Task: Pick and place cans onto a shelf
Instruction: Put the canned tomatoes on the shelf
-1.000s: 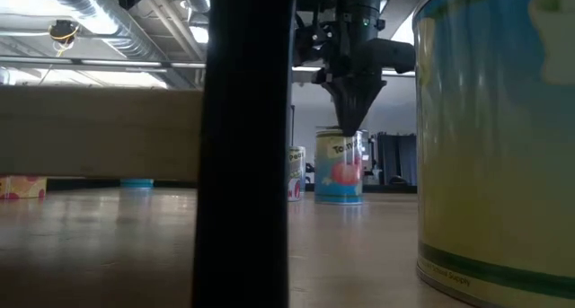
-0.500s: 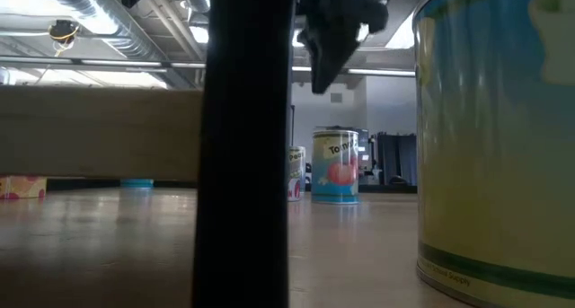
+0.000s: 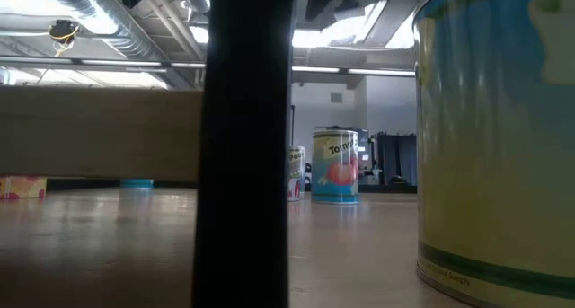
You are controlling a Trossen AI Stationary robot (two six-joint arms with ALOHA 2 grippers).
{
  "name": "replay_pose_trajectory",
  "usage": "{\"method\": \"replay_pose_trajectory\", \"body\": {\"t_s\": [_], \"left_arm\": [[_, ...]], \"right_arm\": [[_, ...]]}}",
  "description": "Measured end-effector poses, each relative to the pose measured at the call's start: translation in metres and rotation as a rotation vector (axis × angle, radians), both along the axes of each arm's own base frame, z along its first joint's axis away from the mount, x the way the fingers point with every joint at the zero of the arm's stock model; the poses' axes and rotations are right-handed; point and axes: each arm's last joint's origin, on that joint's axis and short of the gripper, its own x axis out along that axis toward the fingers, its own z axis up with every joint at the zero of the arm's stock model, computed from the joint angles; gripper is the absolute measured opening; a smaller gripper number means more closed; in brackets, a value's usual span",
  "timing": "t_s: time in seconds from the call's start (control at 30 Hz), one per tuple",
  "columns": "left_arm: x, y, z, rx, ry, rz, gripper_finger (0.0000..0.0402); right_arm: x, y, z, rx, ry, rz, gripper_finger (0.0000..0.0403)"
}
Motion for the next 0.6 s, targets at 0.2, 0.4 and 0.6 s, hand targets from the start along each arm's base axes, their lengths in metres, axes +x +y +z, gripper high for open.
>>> {"method": "replay_pose_trajectory", "body": {"t_s": [0.2, 0.4, 0.6], "left_arm": [[0.001, 0.002, 0.0, -0.021, -0.005, 0.064, 0.0], [0.023, 0.005, -0.01, -0.044, 0.063, -0.016, 0.0], [0.057, 0.009, -0.025, 0.001, 0.155, -0.197, 0.0]], "right_arm": [[-0.026, -0.001, 0.024, 0.013, -0.02, -0.006, 0.0071], [-0.05, 0.002, 0.044, 0.047, -0.058, -0.025, 0.0071], [-0.078, 0.002, 0.069, 0.098, -0.15, -0.041, 0.0071]]}}
